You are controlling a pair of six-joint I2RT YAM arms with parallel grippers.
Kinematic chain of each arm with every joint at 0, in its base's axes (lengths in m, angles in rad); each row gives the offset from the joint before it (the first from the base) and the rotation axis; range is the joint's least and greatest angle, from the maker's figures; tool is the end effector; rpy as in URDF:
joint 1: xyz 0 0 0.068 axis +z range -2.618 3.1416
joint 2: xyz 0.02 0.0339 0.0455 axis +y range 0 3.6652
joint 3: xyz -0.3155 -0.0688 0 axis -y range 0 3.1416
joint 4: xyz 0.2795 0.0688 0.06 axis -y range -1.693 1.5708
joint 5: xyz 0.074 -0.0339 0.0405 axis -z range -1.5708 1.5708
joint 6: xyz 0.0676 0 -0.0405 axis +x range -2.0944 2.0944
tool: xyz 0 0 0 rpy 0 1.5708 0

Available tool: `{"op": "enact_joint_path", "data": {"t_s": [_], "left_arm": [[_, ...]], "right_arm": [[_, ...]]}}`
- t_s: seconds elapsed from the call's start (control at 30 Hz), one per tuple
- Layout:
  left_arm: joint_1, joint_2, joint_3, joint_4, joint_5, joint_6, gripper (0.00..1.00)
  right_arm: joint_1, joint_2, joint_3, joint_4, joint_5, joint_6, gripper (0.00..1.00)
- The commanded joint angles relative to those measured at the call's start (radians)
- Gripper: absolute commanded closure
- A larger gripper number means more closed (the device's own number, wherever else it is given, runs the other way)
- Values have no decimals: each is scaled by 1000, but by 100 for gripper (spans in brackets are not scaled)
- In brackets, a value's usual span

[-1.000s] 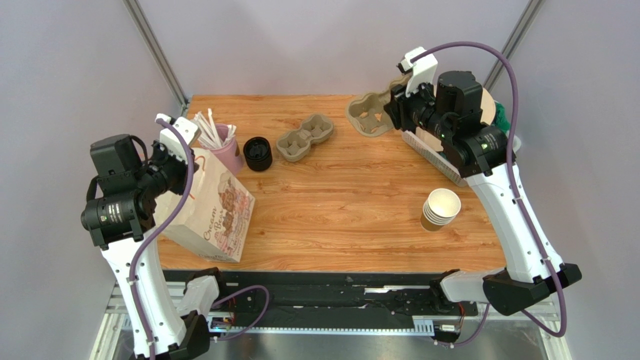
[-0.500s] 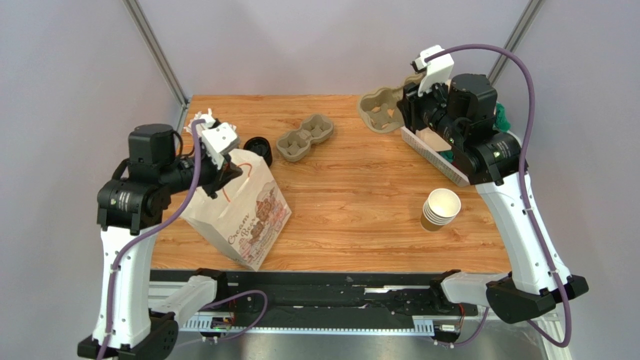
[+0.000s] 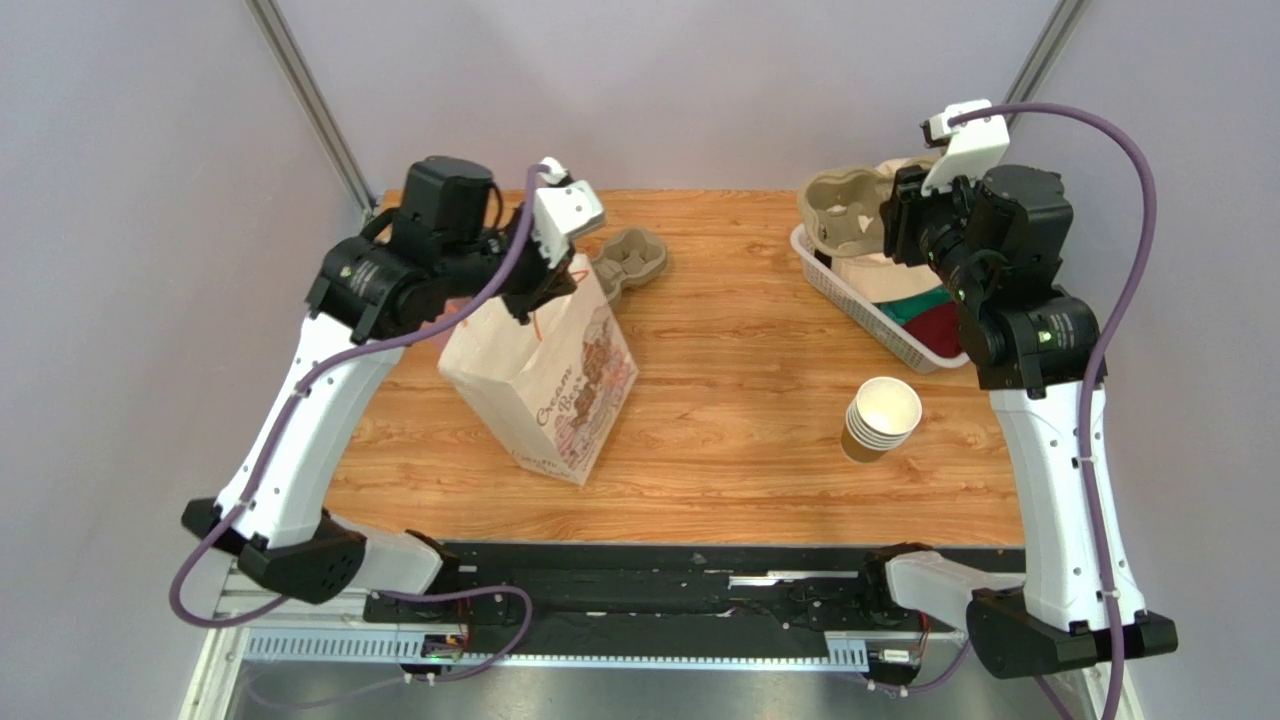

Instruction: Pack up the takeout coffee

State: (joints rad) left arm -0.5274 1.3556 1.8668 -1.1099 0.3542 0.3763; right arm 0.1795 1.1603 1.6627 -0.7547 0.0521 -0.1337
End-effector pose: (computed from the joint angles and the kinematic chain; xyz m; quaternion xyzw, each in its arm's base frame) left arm 0.2306 -0.1615 0.5334 0.4541 0.7471 -0.1900 0.4468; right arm 0.2439 0.0407 0.5546 -0.1075 0.7830 -0.0066 0.6126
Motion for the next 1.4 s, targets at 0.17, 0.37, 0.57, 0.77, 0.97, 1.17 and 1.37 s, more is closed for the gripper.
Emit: {"op": "enact_joint_path", "data": {"t_s": [0.17,0.37,0.57,0.77,0.97,1.17,1.37], "left_arm": [[-206,252,210,128,-236,-57,100],[-338,323,170,222,-326,-45,99],[-373,297,144,234,-276,-63,48],[-372,244,193,257,-336,-48,24],[-290,200,293,274,-415,-60,7],[-71,142,235,275,-338,-111,4],[44,92,51,323,-157,-88,4]], "right_arm": [[-78,-88,-53,26,-8,29,66],[-106,-117,-67,20,0,22,66],[-126,-137,-70,15,5,20,66],[-129,-119,-40,6,-27,37,66],[-129,-82,-9,-18,-155,52,66],[-126,-36,25,-9,-342,77,63],[-78,55,104,58,-561,118,58]]}}
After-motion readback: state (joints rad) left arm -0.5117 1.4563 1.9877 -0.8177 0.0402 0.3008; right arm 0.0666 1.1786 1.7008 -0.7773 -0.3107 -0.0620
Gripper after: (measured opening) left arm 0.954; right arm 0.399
